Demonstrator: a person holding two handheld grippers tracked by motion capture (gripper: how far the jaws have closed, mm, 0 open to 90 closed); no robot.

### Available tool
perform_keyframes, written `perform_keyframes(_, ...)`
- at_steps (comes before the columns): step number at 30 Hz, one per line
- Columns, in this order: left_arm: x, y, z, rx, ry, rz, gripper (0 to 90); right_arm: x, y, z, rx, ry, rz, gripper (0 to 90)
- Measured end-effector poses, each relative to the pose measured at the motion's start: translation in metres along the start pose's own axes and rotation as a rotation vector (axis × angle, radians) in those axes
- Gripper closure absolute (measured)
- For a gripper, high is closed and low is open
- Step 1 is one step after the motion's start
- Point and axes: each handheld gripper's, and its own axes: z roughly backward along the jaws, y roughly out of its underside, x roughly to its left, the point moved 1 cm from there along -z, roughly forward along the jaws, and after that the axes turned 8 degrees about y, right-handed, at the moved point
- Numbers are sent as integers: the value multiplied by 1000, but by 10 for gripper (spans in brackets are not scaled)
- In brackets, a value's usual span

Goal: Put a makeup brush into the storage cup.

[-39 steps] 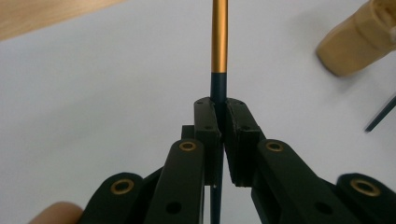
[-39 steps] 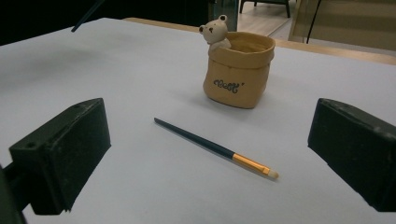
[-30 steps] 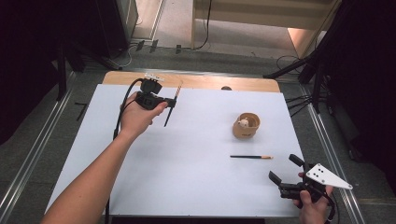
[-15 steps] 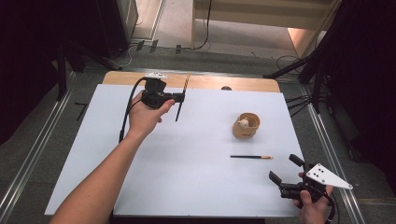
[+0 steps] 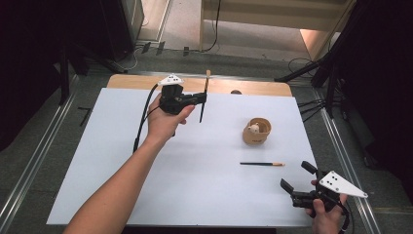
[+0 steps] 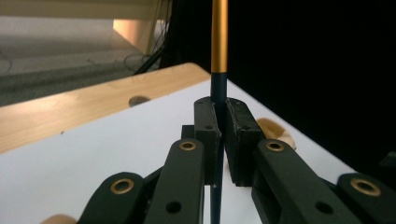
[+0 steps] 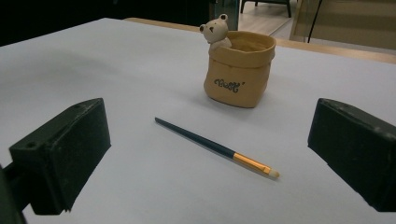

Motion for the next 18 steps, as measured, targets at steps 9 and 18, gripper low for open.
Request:
perform_keyframes(9, -7, 3, -16, -103, 39, -81, 853, -1, 0, 0, -1, -2, -6, 0)
perform_keyframes(18, -13, 4, -30, -182, 89, -81, 853, -1, 0, 1, -2, -4, -11, 0)
